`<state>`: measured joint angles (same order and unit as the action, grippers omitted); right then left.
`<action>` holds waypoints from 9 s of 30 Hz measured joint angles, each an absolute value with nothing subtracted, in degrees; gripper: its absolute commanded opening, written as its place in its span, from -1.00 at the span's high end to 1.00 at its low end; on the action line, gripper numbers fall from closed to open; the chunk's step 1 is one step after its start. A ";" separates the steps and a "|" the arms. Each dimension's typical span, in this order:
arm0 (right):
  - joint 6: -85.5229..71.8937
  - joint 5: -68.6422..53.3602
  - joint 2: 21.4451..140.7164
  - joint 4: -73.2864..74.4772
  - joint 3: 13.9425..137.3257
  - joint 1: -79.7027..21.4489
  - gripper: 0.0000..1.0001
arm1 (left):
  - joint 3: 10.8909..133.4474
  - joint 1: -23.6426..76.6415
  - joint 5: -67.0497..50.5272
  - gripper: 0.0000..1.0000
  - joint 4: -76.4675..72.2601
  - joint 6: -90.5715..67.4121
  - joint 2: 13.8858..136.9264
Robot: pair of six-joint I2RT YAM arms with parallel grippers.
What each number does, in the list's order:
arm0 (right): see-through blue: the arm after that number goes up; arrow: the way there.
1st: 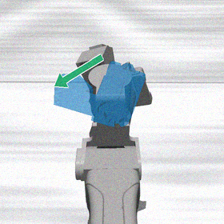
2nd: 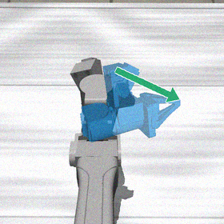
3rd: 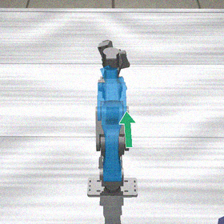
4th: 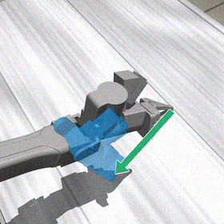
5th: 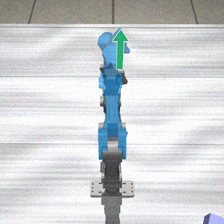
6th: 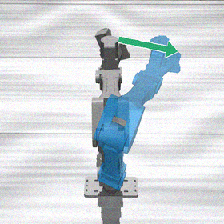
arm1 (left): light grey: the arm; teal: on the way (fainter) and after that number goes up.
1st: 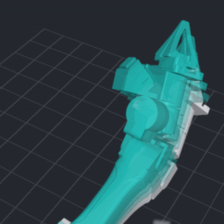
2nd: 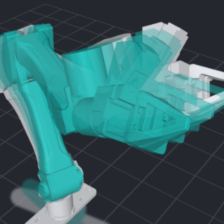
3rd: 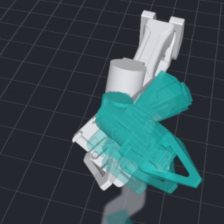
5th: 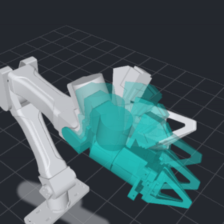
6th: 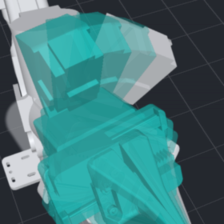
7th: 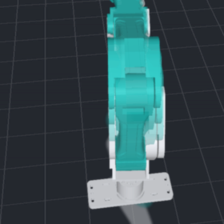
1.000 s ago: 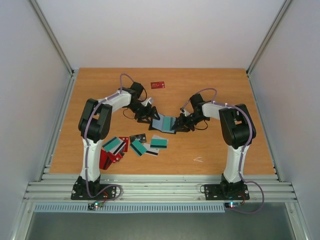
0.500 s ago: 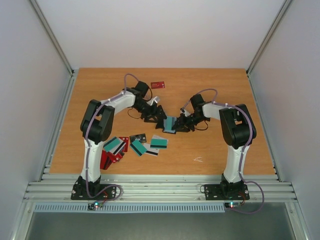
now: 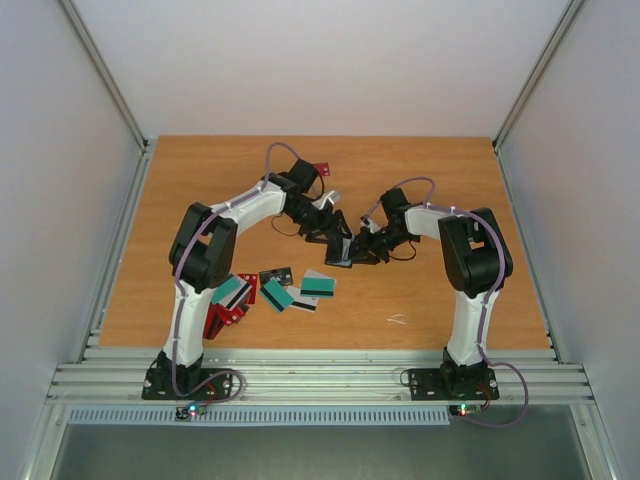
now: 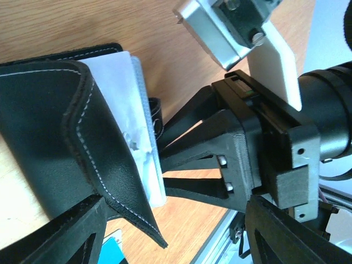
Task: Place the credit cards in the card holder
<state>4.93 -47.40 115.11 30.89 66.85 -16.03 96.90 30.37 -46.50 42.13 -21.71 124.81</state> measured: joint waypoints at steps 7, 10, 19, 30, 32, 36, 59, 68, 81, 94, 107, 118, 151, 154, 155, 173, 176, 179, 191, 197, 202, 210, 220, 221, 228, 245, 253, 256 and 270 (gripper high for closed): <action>5.02 -47.16 115.09 31.33 67.07 -16.10 0.56 | 98.94 31.64 -46.98 -0.41 41.69 -22.41 124.86; 5.02 -46.98 115.07 31.51 67.13 -16.14 0.57 | 99.22 32.21 -47.53 -0.41 41.10 -22.74 124.86; 5.08 -46.44 114.89 32.08 67.33 -16.25 0.57 | 100.36 31.79 -50.54 -0.39 40.25 -22.65 127.55; 6.24 -40.56 112.44 39.48 68.38 -15.97 0.57 | 102.80 32.03 -48.18 -0.33 40.34 -20.91 133.23; 6.39 -39.20 112.07 40.88 68.66 -15.94 0.57 | 103.57 32.03 -48.10 -0.32 40.82 -20.43 133.58; 6.44 -37.28 110.76 43.51 69.52 -15.68 0.57 | 104.16 32.47 -46.61 -0.25 41.45 -20.03 133.60; 6.33 -31.88 109.38 47.62 72.97 -13.80 0.38 | 108.66 33.65 -36.60 0.59 48.31 -14.63 135.06; 2.44 -33.58 111.22 45.08 74.35 -13.39 0.56 | 108.81 33.67 -36.36 0.66 48.64 -13.15 135.26; 1.72 -28.29 120.22 50.48 84.51 -13.06 0.47 | 109.01 33.63 -36.32 0.70 48.86 -12.97 135.48; 11.07 -33.54 122.21 60.60 87.11 -14.79 0.51 | 111.02 34.06 -34.26 0.72 51.16 -12.51 136.20; 13.54 -35.57 122.17 61.47 84.38 -14.37 0.75 | 111.53 34.61 -33.39 0.61 52.23 -12.27 136.22; 11.09 -41.19 122.19 59.66 84.38 -14.17 0.76 | 108.25 35.09 -30.24 0.39 54.63 -11.25 132.27; -12.03 -53.67 122.02 39.48 77.93 -12.93 0.55 | 102.19 34.59 -31.38 0.46 54.52 -12.86 129.49; -12.93 -53.63 122.02 37.89 77.73 -13.23 0.56 | 101.73 34.57 -32.56 0.44 53.93 -13.74 129.47; -13.06 -53.60 122.02 37.78 77.73 -13.30 0.56 | 101.38 34.44 -32.99 0.44 53.54 -14.20 129.36; -13.02 -53.30 122.04 37.41 77.73 -13.82 0.55 | 99.74 32.82 -36.47 0.52 48.62 -21.69 128.55; -12.97 -53.23 122.04 37.43 77.73 -13.82 0.55 | 99.74 32.82 -36.73 0.53 48.14 -22.55 128.55; -12.93 -53.19 122.04 37.45 77.73 -13.82 0.55 | 99.74 32.82 -36.86 0.53 47.92 -22.96 128.55; -12.75 -53.08 122.04 37.47 77.71 -13.87 0.56 | 99.66 32.82 -36.34 0.46 47.88 -24.03 128.70; -12.43 -52.95 122.04 37.45 77.62 -13.89 0.57 | 99.63 32.75 -37.39 0.53 47.37 -24.18 129.60; -12.32 -52.88 122.04 37.45 77.62 -13.89 0.58 | 99.63 32.69 -37.54 0.56 47.33 -24.23 129.73; -11.97 -52.69 122.04 37.50 77.60 -13.89 0.58 | 99.63 32.75 -38.20 0.67 46.65 -24.84 130.04; -11.51 -52.45 122.04 37.45 77.52 -13.89 0.59 | 99.63 32.88 -39.44 1.00 46.52 -25.04 130.54; -11.46 -52.40 122.04 37.47 77.52 -13.89 0.59 | 99.63 32.88 -39.46 0.99 46.50 -25.02 130.54; -10.00 -51.44 121.84 38.52 77.62 -13.89 0.51 | 100.90 33.10 -38.83 0.99 47.77 -24.77 130.85; -2.37 -51.57 108.16 42.68 68.07 -17.93 0.49 | 111.22 31.88 -37.17 0.99 56.55 -20.29 135.09; -6.20 -52.99 112.20 36.93 68.45 -19.35 0.62 | 111.20 31.05 -37.91 1.00 57.14 -18.11 136.00; -7.86 -52.27 113.69 35.44 69.28 -19.35 0.67 | 111.22 30.83 -38.04 0.99 57.23 -17.56 136.00; -13.28 -51.59 117.30 30.17 69.84 -19.20 0.83 | 111.20 30.06 -38.79 0.99 57.56 -17.26 136.07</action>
